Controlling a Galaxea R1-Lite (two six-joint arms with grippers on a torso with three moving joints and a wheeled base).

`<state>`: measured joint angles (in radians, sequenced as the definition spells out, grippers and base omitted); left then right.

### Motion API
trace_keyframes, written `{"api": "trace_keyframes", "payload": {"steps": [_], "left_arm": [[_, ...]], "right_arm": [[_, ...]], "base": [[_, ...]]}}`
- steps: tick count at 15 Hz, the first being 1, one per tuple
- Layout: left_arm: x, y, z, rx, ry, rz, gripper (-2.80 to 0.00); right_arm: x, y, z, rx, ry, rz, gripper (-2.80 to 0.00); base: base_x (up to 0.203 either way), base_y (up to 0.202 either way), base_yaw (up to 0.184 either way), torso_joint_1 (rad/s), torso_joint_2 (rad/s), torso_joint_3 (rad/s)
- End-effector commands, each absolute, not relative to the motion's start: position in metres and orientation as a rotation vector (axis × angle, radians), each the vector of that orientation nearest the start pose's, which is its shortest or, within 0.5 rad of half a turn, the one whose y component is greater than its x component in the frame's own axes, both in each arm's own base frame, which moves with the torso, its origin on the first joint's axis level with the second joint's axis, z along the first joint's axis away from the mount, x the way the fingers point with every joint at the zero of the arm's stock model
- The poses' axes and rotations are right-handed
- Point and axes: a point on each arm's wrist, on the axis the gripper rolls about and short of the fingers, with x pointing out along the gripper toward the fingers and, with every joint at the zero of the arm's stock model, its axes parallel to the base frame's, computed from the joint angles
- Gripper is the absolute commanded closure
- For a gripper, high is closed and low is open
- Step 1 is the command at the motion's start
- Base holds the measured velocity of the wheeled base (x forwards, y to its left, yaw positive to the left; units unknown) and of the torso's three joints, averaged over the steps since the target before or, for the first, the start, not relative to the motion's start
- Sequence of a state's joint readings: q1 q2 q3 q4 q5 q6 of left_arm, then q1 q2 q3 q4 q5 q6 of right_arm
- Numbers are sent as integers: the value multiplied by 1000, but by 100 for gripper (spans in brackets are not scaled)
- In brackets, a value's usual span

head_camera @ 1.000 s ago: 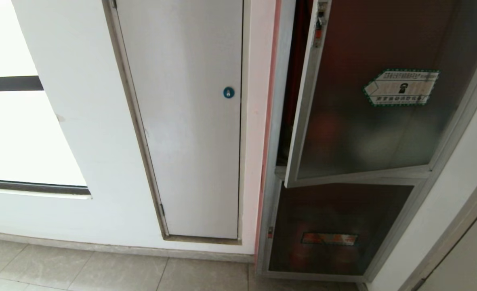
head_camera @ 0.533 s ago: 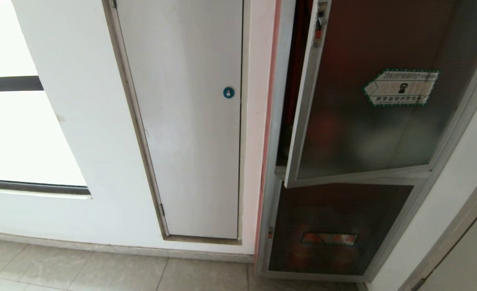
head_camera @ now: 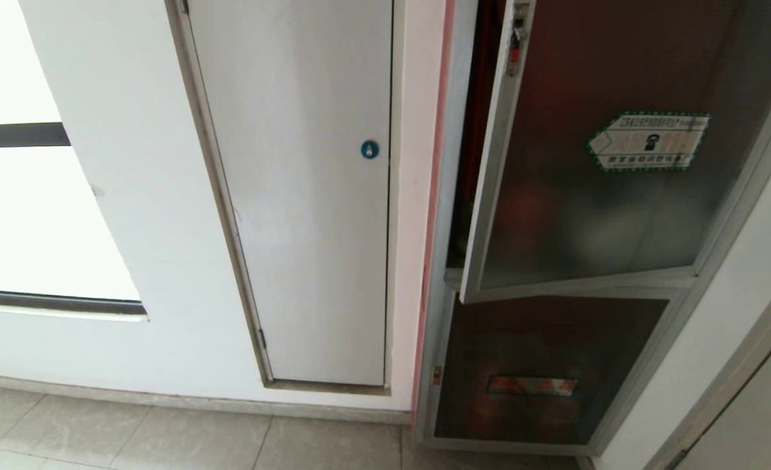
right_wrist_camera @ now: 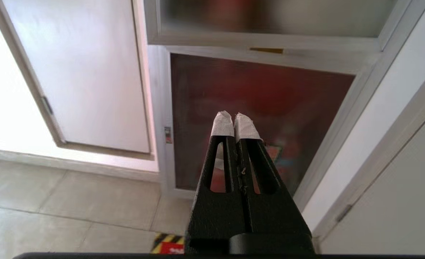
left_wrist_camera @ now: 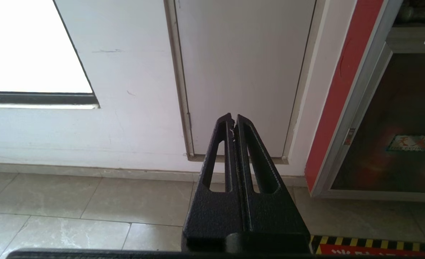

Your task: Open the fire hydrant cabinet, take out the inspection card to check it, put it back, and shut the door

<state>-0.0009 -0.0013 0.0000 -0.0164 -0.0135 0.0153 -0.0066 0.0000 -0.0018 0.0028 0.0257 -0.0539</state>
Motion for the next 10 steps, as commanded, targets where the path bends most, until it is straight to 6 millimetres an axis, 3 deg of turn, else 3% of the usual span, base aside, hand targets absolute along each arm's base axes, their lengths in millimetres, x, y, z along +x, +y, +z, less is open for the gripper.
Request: {"api": "trace_keyframes", "payload": {"steps": [1,10], "left_arm": [[-22,0,75,15,-12,-14,0],[-22,0,76,15,-14,-14,0]], "right_arm": [[-23,1,75,-41,3,18,0],[-23,0,75,18,0,9,0]], "base": [[0,0,0,0,0,0],[0,0,0,0,0,0]]}}
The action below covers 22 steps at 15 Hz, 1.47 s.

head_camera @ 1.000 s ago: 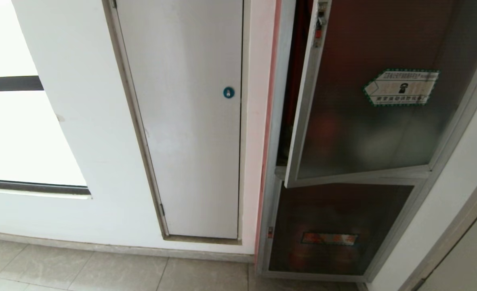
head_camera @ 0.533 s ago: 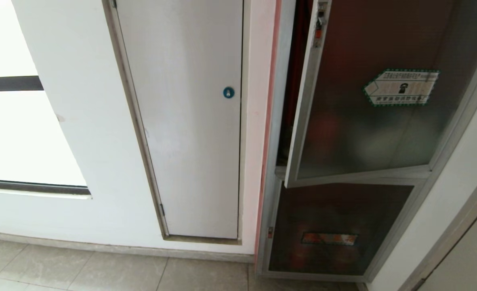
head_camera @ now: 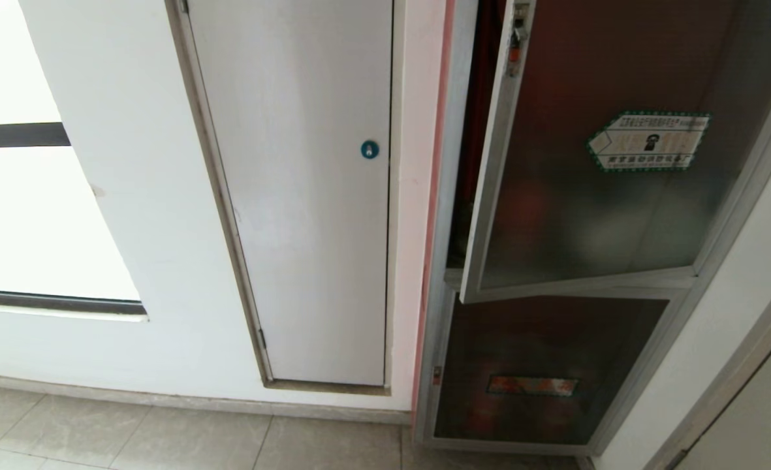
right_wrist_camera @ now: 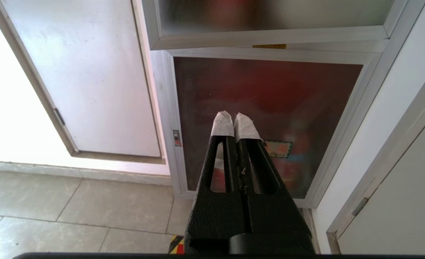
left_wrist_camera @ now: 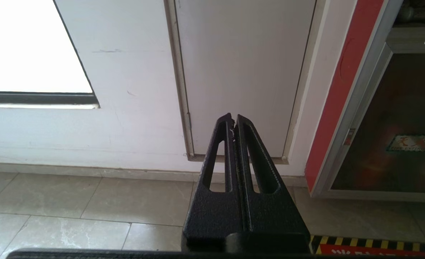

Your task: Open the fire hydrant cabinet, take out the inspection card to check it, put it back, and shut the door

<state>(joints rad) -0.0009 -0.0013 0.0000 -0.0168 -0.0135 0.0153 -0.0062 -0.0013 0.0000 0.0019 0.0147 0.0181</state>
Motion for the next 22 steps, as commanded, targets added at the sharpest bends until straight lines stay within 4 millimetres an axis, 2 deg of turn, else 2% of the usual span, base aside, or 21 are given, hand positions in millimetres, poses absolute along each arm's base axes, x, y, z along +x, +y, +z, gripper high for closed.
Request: {"api": "trace_keyframes", "payload": {"steps": [1,11,22], "left_arm": [[-22,0,75,15,-12,-14,0],[-22,0,75,11,-12,-1,0],[-22,0,75,11,-12,-2,0]], "right_arm": [[-23,0,75,18,0,9,0],[-23,0,75,18,0,9,0],[-23,0,75,18,0,9,0]], "base": [[0,0,0,0,0,0],[0,0,0,0,0,0],[189,0,1,5,1,0]]}}
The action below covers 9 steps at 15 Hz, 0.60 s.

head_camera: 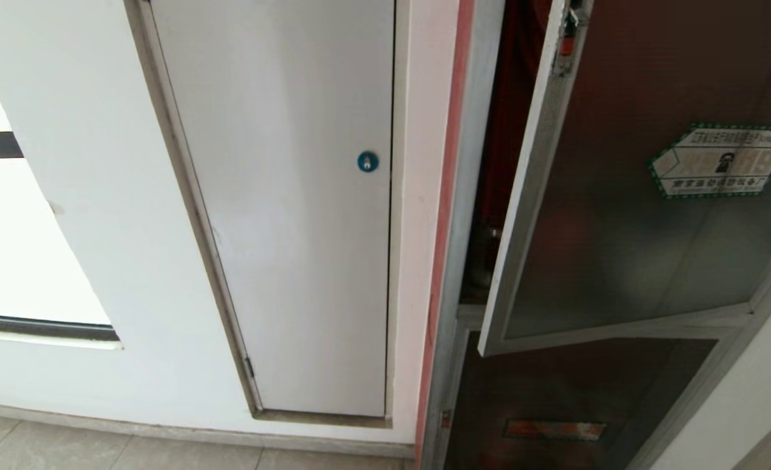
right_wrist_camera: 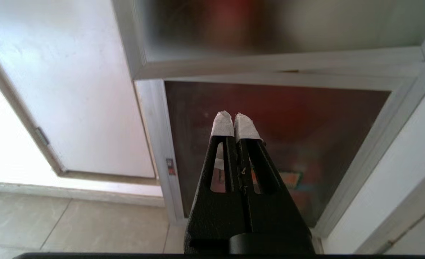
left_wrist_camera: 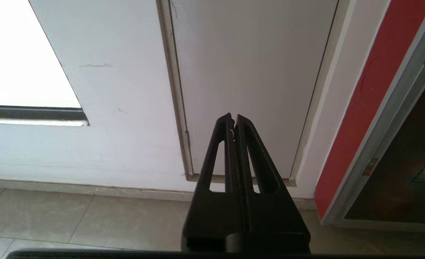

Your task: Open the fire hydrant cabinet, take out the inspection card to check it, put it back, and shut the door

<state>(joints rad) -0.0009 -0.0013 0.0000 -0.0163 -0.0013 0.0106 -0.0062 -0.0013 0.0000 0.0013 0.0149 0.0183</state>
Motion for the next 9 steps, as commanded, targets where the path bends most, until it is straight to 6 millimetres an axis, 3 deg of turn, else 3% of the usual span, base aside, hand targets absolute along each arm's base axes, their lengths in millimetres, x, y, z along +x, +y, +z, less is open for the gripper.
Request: {"api": "trace_keyframes", "payload": {"steps": [1,9], "left_arm": [[-22,0,75,11,-12,-3,0],[-22,0,76,11,-14,-1,0]], "right_arm": [[-23,0,75,18,0,9,0],[-23,0,75,18,0,9,0]], "base": [[198,0,2,10,2,0],[196,0,0,3,3,1]]}}
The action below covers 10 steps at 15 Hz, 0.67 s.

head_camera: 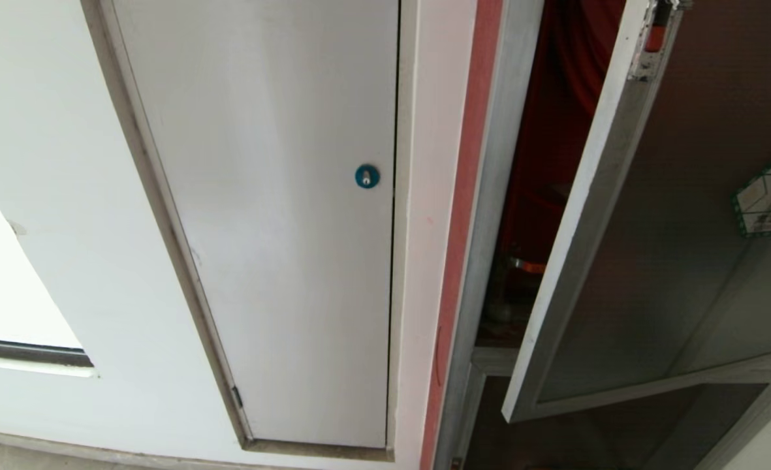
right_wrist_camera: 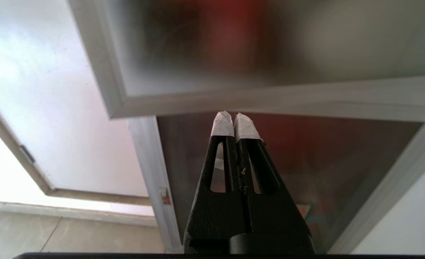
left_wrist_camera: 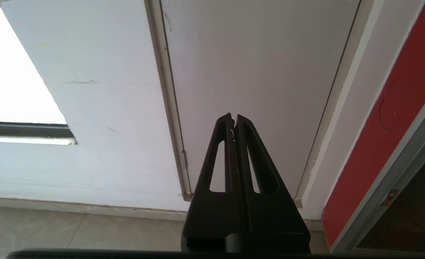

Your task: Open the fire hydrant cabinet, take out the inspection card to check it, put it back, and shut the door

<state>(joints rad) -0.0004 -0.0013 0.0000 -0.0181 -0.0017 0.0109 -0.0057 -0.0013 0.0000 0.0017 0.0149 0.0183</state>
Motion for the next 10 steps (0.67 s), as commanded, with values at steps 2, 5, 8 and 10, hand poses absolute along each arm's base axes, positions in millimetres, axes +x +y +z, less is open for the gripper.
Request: {"api": "trace_keyframes", "payload": {"steps": [2,5,8,10], "left_arm": [[-22,0,76,12,-14,-3,0],[-22,0,76,11,-14,-2,0],[-22,0,76,5,-14,-1,0],[-22,0,76,5,-14,-1,0]], "right_arm": [[-23,0,75,18,0,9,0],[-23,0,75,18,0,9,0],[-23,0,75,18,0,9,0],[-23,0,75,18,0,9,0]], "base": [[195,0,2,2,1,7],[196,0,-1,1,3,7],[138,0,-4,11,6,-1],[0,0,0,0,0,0]]}}
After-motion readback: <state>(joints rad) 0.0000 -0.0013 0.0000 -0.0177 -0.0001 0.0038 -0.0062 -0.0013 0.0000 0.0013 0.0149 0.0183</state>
